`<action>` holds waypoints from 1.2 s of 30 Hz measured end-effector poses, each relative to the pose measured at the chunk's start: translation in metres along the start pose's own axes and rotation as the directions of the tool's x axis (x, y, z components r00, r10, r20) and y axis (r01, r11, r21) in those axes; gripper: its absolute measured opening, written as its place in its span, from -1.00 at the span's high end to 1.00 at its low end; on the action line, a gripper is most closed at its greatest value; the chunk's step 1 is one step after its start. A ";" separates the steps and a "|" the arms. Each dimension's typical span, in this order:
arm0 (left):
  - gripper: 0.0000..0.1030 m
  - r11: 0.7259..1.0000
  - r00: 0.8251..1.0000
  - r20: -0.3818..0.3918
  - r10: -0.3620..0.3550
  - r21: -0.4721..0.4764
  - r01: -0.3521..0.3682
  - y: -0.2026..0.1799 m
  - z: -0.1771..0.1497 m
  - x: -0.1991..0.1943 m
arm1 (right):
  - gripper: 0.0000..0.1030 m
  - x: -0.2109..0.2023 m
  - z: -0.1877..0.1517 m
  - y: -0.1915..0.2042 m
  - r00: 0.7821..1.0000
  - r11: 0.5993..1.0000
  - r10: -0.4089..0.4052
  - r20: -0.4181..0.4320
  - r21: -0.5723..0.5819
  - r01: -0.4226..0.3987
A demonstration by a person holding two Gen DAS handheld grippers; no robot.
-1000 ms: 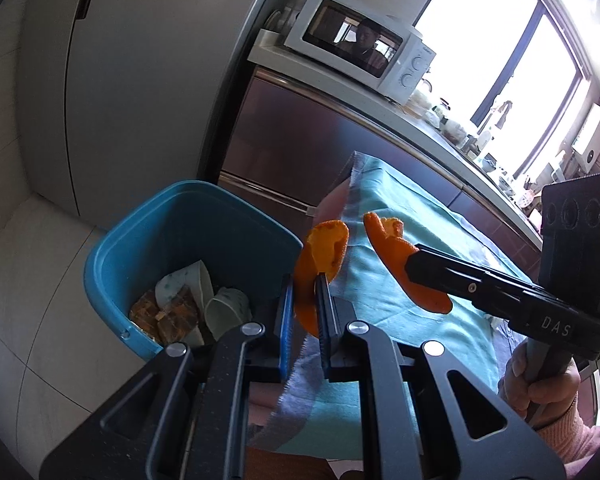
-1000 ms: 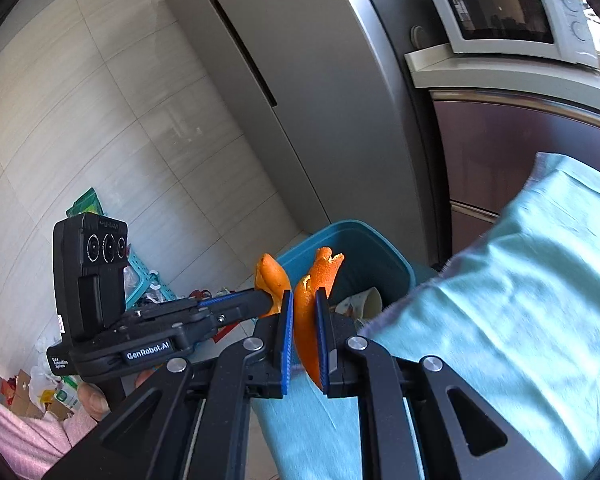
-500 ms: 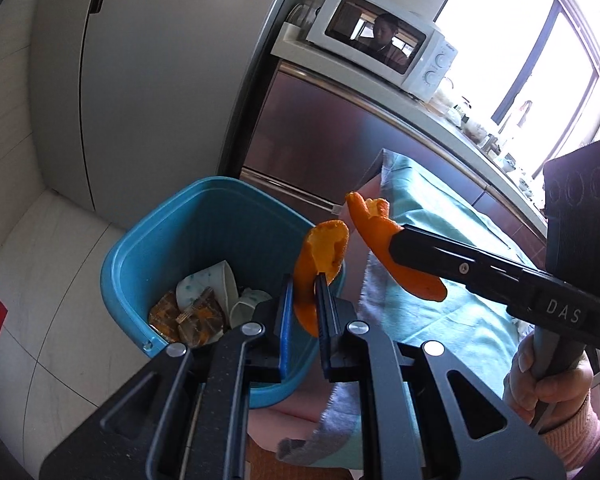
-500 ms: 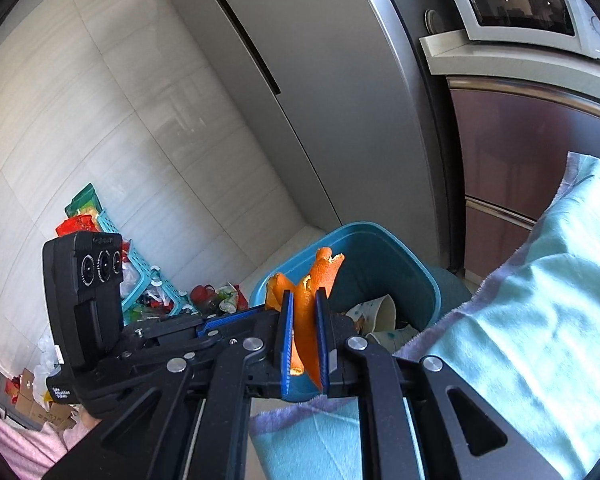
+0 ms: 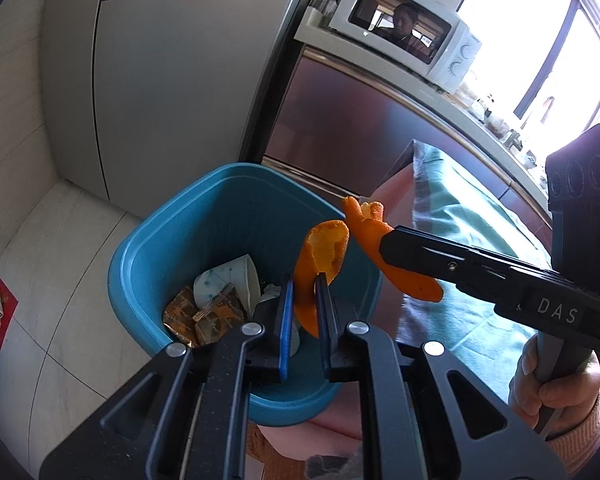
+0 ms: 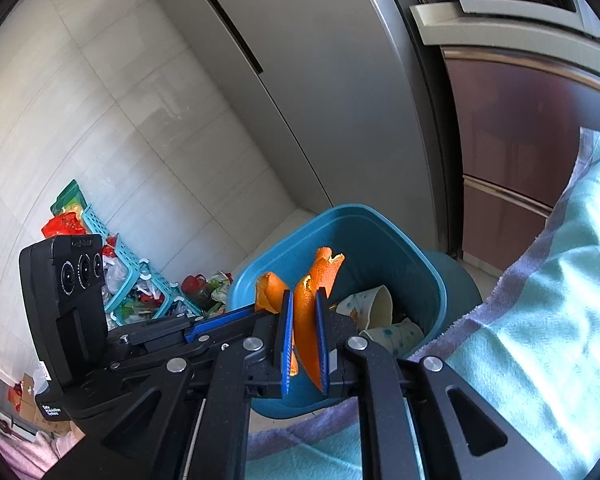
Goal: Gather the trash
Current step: 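Carry both orange peels to the teal bin and open both tools, then move both open tools back over the table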
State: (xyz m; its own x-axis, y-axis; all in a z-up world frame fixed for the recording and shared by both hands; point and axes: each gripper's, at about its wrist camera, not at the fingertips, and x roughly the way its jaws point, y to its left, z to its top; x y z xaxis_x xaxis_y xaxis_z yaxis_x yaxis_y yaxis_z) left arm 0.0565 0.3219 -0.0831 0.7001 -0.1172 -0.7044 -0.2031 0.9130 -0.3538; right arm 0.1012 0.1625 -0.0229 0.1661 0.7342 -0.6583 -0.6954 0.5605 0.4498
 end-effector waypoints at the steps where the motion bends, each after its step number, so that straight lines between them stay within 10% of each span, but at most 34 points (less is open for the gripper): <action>1: 0.78 1.000 1.000 -0.004 0.005 -0.001 -0.005 0.001 0.000 0.003 | 0.82 0.002 0.000 -0.001 1.000 1.000 -0.006 -0.003 0.003 0.006; 23: 0.51 1.000 1.000 -0.018 0.000 -0.006 0.000 0.003 -0.002 0.024 | 0.44 -0.006 -0.005 -0.005 1.000 0.999 -0.031 -0.001 0.037 0.031; 36: 0.18 0.942 0.963 -0.024 -0.268 0.205 0.267 -0.098 -0.016 -0.010 | 0.11 -0.129 -0.054 -0.030 0.975 0.989 -0.136 0.176 0.074 0.125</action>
State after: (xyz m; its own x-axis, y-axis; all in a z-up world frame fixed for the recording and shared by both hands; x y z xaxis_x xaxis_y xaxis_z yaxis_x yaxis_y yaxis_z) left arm 0.0586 0.2275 -0.0516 0.7125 -0.3667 -0.5982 0.1361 0.9086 -0.3949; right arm 0.0625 0.0303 0.0160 0.3795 0.7071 -0.5966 -0.6159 0.6743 0.4074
